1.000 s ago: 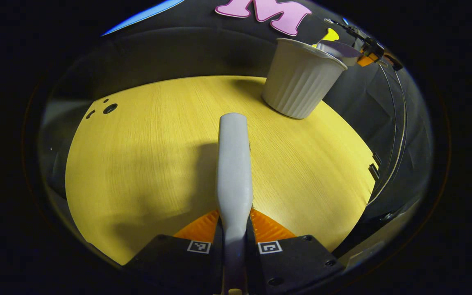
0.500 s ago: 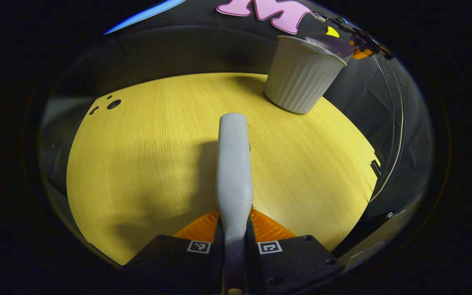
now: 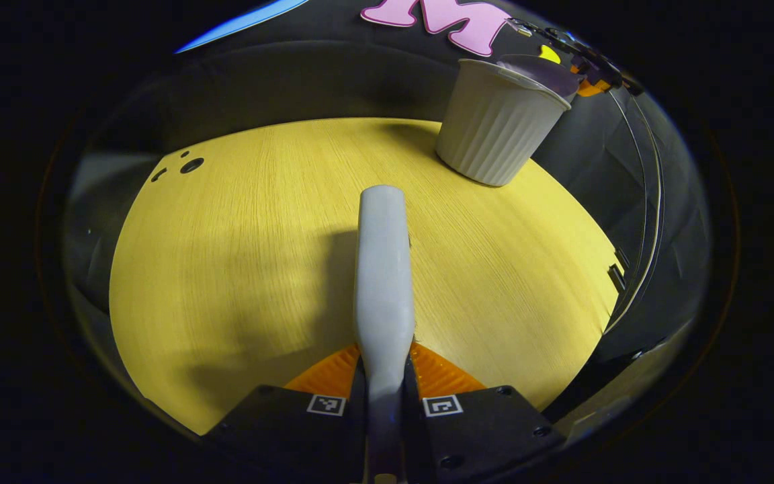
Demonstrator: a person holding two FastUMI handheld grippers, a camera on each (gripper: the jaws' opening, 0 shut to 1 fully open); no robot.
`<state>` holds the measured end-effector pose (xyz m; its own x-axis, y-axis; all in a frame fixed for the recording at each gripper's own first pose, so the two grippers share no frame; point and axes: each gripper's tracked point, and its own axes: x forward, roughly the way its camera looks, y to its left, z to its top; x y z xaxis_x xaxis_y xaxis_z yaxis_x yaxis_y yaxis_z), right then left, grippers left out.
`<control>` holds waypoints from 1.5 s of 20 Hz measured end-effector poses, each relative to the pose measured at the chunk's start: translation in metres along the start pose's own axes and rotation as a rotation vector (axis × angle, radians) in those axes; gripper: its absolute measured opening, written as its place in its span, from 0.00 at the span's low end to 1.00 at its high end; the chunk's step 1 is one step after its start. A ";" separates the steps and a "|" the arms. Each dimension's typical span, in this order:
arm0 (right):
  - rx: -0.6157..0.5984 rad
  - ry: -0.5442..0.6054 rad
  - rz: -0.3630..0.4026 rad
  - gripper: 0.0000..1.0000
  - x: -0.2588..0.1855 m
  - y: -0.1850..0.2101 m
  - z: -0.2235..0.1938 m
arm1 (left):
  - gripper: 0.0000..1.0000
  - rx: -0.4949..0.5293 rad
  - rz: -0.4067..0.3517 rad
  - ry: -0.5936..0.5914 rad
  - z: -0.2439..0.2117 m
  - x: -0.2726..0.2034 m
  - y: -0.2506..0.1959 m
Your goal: Pick up the small broom and dustpan from the desktop, sweep the trash into the dustpan with the broom, and then empty the trash into the garbage bin.
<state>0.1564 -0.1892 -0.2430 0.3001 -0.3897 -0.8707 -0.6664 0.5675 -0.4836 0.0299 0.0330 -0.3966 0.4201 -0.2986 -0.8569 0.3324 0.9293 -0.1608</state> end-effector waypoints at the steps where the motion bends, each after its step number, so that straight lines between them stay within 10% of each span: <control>1: 0.022 -0.011 0.000 0.36 -0.003 -0.001 -0.003 | 0.27 0.005 0.005 -0.001 0.001 0.000 0.001; 13: 0.452 -0.362 0.162 0.36 -0.102 0.025 -0.020 | 0.27 -0.012 0.059 -0.010 0.008 -0.015 0.008; 30: 0.501 -0.351 0.586 0.36 -0.089 0.331 -0.006 | 0.27 -0.072 0.143 0.005 0.010 -0.016 0.001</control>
<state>-0.0949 0.0294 -0.3253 0.2499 0.2688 -0.9302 -0.4236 0.8942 0.1446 0.0319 0.0370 -0.3777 0.4548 -0.1609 -0.8759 0.2078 0.9756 -0.0713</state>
